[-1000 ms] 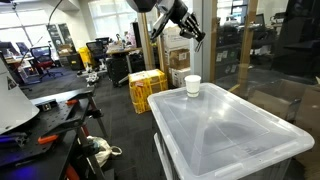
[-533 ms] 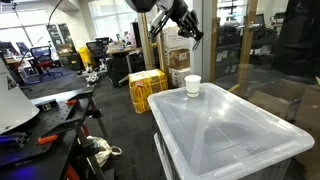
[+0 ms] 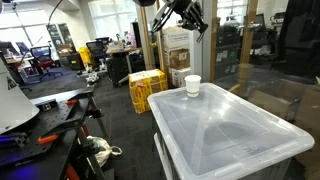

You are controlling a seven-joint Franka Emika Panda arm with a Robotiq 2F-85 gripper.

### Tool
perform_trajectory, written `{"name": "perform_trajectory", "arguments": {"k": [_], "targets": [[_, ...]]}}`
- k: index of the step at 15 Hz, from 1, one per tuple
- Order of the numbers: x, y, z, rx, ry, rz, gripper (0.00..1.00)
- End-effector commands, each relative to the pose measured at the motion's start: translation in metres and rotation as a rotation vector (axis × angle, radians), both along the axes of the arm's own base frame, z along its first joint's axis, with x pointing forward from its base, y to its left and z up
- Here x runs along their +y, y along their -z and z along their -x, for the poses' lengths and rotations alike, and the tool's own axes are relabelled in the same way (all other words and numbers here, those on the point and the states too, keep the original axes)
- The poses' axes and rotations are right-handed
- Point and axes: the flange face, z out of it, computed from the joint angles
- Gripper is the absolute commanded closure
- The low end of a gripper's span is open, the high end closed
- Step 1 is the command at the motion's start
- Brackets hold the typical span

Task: Pick up the pen out of the white cup and place it on top of the colourless box.

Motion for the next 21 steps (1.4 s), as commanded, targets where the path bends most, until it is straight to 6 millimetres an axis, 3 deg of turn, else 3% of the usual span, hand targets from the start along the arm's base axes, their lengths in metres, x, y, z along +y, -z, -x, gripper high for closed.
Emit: {"name": "perform_trajectory", "arguments": {"k": [1,6,9,12,17,21], "targets": [[-0.005,-0.021,-0.012,-0.039,0.037,-0.029,0.95],[-0.038,-0.064,-0.052,-0.089,0.291,-0.191,0.95],[-0.056,-0.070,-0.057,-0.091,0.398,-0.270,0.95],[-0.055,-0.053,-0.051,-0.049,0.455,-0.306,0.95],[-0.018,-0.007,-0.022,0.077,0.461,-0.322,0.95],[-0.004,0.016,-0.006,0.148,0.507,-0.346,0.95]]}}
